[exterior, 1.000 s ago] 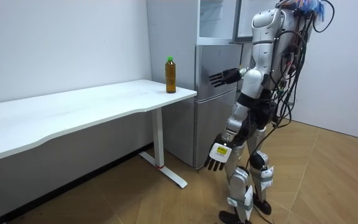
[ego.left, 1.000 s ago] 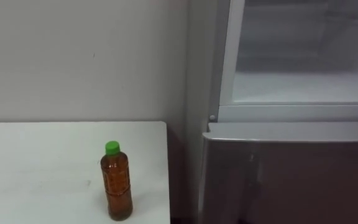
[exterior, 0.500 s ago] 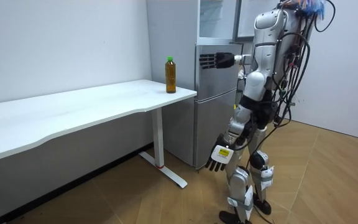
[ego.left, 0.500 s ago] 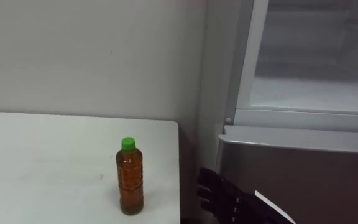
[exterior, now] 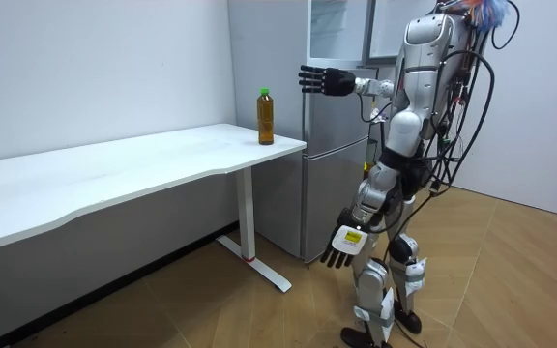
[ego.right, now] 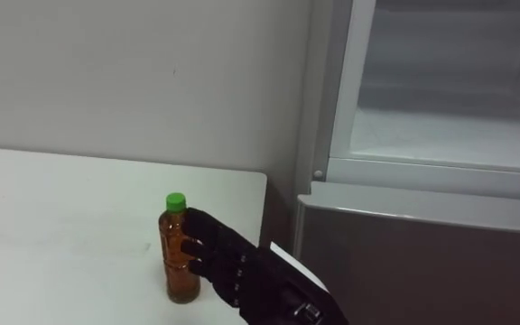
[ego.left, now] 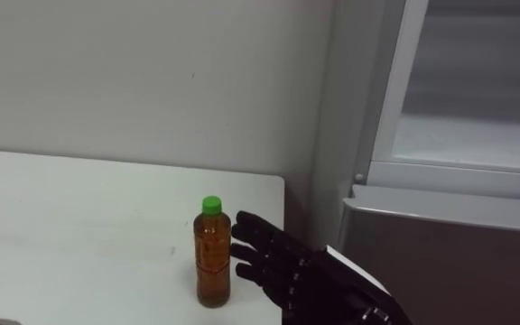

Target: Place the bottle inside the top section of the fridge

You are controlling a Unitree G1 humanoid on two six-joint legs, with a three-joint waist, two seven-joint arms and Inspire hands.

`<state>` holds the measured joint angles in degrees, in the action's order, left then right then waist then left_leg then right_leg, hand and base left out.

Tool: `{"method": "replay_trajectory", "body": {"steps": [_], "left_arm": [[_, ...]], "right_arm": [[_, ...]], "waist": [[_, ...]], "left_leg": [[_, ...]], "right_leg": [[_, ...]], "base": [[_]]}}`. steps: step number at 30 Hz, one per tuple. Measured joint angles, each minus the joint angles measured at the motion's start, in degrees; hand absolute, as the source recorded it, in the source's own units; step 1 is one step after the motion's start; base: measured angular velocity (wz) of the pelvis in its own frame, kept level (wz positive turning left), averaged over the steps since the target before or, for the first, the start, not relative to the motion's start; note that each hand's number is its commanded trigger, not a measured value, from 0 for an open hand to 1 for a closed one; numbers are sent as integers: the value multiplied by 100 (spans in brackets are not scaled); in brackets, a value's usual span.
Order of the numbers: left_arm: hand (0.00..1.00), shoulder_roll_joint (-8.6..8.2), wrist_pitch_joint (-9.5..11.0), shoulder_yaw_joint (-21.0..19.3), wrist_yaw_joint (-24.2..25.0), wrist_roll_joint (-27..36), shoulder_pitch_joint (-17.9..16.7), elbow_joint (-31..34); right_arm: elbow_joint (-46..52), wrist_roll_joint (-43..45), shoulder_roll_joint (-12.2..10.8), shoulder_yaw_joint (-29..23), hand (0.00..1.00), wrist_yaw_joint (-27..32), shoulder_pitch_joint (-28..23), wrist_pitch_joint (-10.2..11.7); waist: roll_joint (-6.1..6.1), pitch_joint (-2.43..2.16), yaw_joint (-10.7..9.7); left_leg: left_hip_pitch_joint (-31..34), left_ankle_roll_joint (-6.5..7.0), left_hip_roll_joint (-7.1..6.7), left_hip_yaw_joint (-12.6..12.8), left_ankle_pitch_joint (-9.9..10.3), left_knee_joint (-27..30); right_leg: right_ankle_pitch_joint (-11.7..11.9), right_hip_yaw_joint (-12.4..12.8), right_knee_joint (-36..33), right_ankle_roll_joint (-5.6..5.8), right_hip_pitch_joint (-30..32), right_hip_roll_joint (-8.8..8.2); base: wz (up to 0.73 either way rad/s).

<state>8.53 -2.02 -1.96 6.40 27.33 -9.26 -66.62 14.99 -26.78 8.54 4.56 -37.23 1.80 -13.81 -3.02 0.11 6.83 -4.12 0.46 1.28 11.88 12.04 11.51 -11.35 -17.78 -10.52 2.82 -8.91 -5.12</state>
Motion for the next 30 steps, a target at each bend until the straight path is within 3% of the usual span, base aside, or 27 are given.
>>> {"method": "replay_trajectory", "body": {"steps": [12, 22, 30], "left_arm": [[0, -4, -1, 45, -69, 1, 63, 11], [0, -21, -2, 21, -117, 12, 24, 47], [0, -74, -6, -10, -121, -3, -3, 145]], "right_arm": [[-62, -26, -19, 54, 0, 601, 24, 1], [-414, -23, -16, 46, 0, 1516, 26, 5], [-618, 68, -84, 136, 0, 2473, 45, 12]], "waist": [[-4, 18, -21], [-17, 12, -9], [22, 17, 32]], "left_leg": [[-45, 0, -15, -110, 0, 27], [161, 2, -21, -265, -11, 131], [303, 55, -108, -353, -69, 110]], "right_leg": [[0, -132, -5, 1, -106, -12], [0, -373, -12, 1, -17, -24], [9, -546, -9, 11, 75, -91]], "base": [[4], [6], [8]]}}
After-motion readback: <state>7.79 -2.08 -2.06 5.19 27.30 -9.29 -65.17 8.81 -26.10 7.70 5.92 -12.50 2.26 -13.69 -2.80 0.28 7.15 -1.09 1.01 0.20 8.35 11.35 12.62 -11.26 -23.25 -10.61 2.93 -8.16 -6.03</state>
